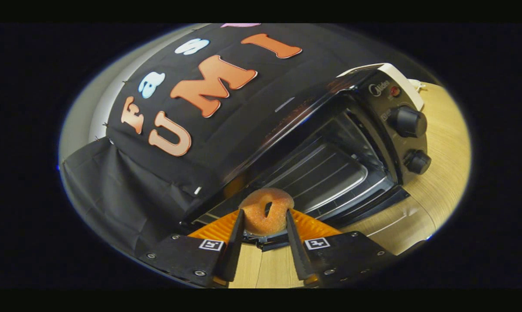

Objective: Open the toaster oven, put the food inside, and close the toaster oven door.

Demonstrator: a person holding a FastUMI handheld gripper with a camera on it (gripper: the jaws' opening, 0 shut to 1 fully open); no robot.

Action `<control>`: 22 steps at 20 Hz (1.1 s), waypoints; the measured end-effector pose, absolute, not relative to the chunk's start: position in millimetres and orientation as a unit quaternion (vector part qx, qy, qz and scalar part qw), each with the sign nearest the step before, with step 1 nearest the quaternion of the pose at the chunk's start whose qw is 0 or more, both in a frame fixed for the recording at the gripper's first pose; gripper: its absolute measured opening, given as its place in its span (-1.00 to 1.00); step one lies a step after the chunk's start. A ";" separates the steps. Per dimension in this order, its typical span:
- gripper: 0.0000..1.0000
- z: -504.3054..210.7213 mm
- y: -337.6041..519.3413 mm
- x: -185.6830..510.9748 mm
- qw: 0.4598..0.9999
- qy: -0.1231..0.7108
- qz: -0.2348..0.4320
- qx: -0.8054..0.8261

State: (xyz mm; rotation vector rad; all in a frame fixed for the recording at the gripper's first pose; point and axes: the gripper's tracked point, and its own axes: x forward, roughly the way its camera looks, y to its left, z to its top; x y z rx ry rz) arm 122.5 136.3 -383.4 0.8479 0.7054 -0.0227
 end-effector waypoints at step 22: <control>0.90 -342.9 129.9 62.8 0.923 0.333 0.045 0.189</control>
